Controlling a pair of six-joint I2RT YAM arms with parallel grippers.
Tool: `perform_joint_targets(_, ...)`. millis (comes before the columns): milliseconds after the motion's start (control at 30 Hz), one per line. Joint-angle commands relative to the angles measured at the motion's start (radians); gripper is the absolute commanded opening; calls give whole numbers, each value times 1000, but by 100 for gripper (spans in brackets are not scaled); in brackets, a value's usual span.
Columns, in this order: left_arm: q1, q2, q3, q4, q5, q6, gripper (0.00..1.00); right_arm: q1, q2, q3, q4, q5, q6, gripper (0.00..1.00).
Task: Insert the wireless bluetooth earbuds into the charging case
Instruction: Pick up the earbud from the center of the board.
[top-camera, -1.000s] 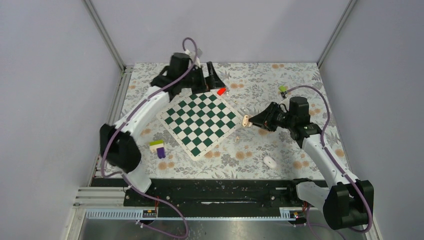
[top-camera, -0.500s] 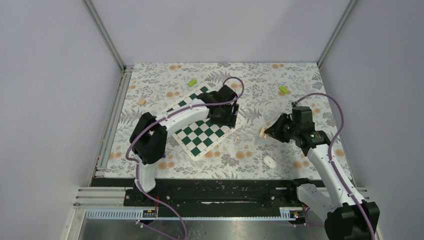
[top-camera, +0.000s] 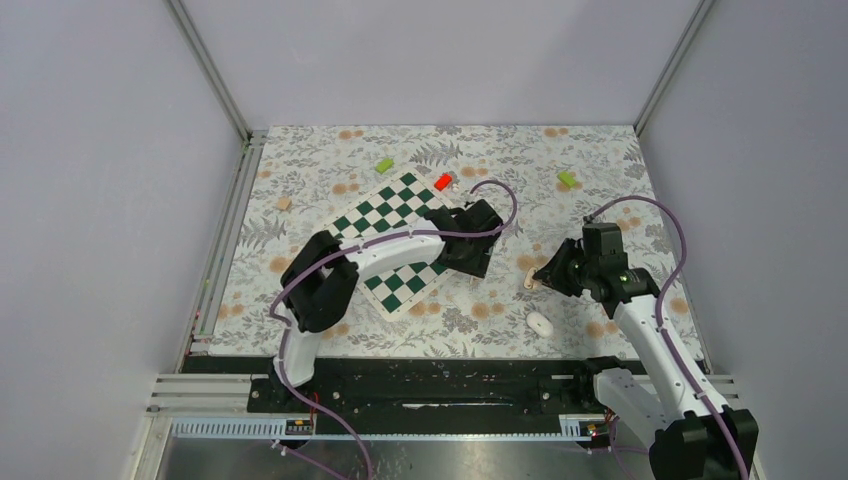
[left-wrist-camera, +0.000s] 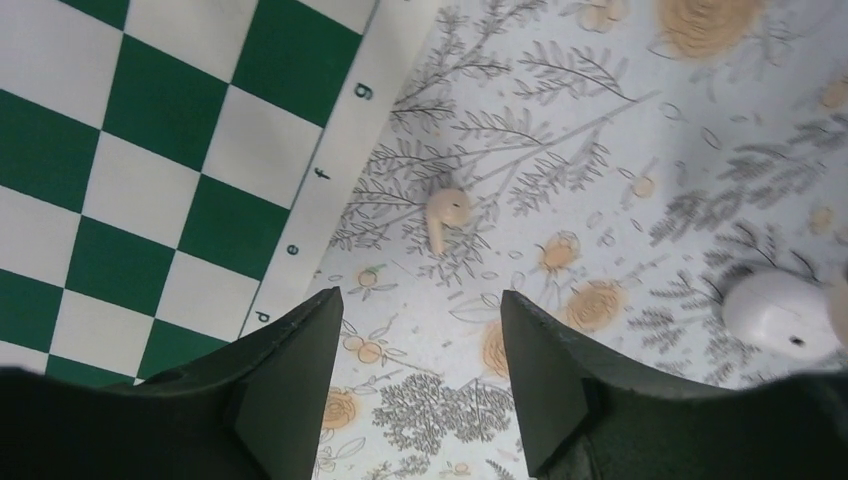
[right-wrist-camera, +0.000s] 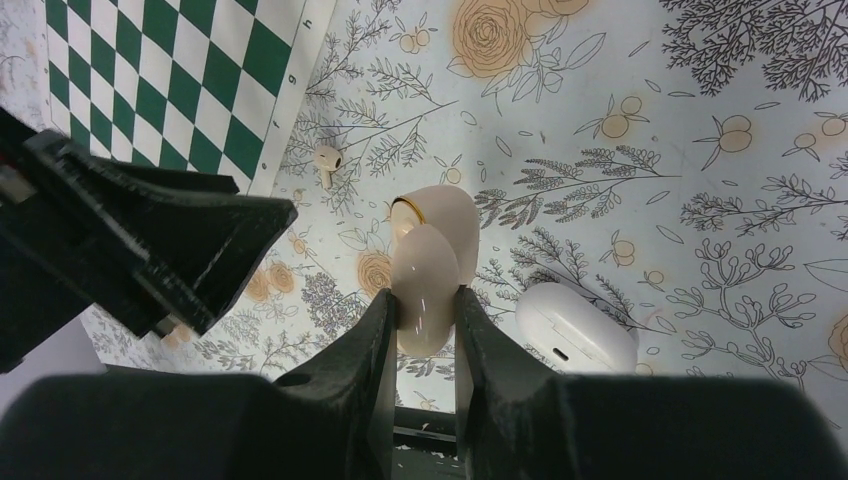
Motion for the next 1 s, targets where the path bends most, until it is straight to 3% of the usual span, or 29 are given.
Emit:
perform_joint_targets(0, -17, 49, 62, 12, -135, -92, 57, -5, -27, -1, -9, 9, -8, 0)
perform_joint_targets(267, -31, 138, 143, -11, -149, -120, 50, -4, -39, 0, -10, -13, -4, 0)
perform_joint_targets(967, -51, 194, 156, -12, -170, -125, 36, -5, -33, -19, 27, -62, 15, 0)
